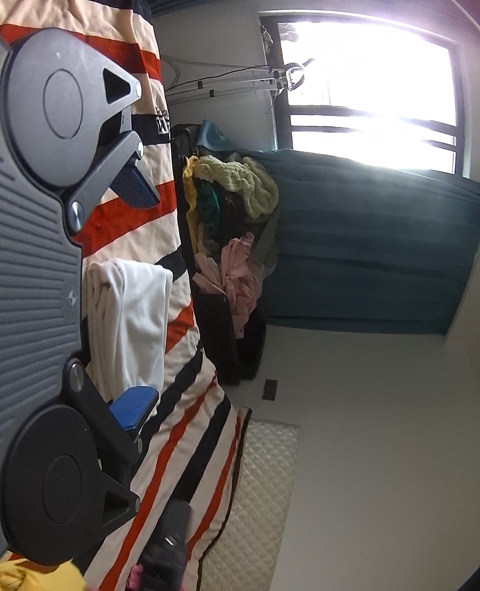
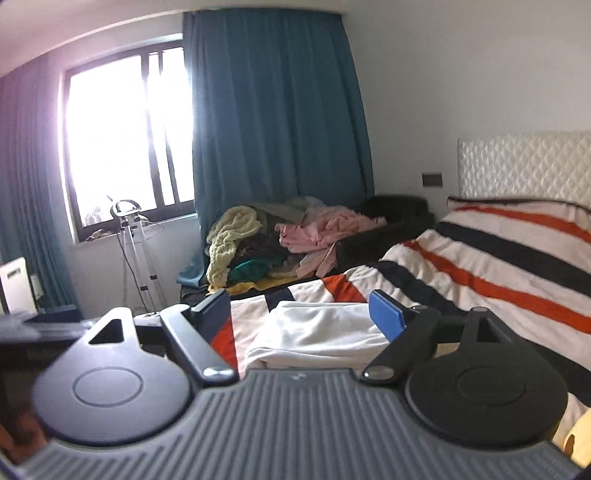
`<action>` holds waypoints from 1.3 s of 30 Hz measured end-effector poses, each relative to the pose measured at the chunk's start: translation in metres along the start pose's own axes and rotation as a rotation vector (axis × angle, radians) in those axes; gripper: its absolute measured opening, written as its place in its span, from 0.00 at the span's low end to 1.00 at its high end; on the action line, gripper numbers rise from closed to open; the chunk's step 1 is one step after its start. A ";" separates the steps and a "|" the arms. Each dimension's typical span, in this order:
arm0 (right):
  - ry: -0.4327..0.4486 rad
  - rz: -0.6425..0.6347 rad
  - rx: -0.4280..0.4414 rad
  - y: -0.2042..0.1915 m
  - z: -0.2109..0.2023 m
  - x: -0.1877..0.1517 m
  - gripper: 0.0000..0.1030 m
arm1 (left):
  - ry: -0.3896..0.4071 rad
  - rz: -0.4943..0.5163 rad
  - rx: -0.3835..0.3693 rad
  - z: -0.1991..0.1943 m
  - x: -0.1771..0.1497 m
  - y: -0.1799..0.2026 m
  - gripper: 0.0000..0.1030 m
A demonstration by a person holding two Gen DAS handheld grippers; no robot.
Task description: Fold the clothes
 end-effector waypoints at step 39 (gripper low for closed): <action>-0.012 0.045 -0.103 -0.013 0.024 -0.126 0.81 | -0.008 -0.045 0.066 0.009 -0.100 -0.041 1.00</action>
Point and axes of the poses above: each gripper's, at about its wrist camera, not at the fingertips, and z roughly the way its jaws point, y to its right, x to its top, the point moved 6 cm from there along z, roughly the way its jaws point, and after that the axes turned 3 degrees about -z, right-handed, at the moved point
